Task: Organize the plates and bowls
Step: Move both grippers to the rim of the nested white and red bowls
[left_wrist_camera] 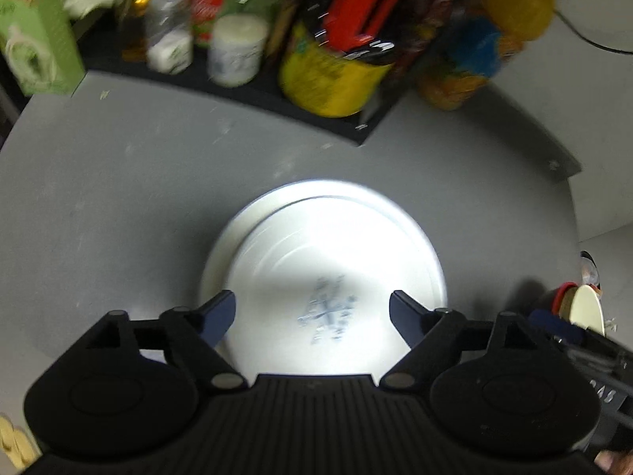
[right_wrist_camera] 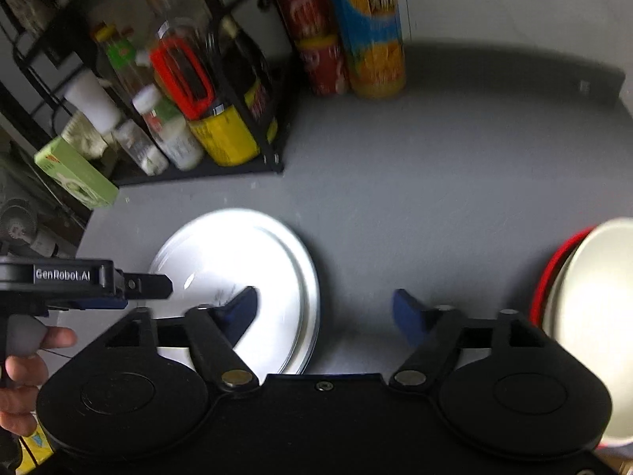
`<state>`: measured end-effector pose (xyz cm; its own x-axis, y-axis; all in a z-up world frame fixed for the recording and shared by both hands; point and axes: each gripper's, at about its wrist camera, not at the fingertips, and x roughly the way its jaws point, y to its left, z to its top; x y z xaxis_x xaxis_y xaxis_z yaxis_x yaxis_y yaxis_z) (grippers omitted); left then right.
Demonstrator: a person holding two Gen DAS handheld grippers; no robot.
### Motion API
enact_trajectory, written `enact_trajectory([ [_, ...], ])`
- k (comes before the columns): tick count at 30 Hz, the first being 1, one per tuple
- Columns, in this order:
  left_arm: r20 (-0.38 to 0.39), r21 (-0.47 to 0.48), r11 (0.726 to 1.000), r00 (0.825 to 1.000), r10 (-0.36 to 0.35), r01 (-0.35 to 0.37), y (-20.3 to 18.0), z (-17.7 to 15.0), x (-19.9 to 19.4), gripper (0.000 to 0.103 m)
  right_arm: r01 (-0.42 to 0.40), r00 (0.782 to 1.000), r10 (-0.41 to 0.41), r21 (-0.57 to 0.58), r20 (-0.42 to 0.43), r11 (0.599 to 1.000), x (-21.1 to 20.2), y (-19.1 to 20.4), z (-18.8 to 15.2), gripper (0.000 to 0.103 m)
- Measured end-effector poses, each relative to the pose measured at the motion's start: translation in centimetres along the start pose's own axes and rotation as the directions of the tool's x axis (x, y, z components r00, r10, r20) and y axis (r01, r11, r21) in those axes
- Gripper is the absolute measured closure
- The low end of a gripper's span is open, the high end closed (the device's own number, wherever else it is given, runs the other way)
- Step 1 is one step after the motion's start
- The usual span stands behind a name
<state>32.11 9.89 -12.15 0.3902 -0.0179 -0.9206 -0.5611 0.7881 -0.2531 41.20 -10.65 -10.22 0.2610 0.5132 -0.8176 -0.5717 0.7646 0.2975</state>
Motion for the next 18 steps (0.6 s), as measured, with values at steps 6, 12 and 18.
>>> enact_trajectory([
  [6,0.052,0.0,1.0,0.999,0.012,-0.012,-3.3,-0.6,-1.3,0.017,-0.013,0.999,0.014,-0.042,0.033,0.999,-2.2,-1.4,0.8,0.01],
  [12,0.058,0.037,0.999,0.998,0.036,-0.038,-6.6,-1.5,-1.1,0.013,-0.039,0.997,0.041,-0.025,0.065,0.999,-4.4,-3.9,0.9,0.005],
  [18,0.089,0.079,0.996,0.996,0.024,-0.031,-10.5,-2.6,-1.8,0.005,-0.039,0.993,0.04,-0.014,0.11,0.999,-6.9,-7.0,1.0,0.0],
])
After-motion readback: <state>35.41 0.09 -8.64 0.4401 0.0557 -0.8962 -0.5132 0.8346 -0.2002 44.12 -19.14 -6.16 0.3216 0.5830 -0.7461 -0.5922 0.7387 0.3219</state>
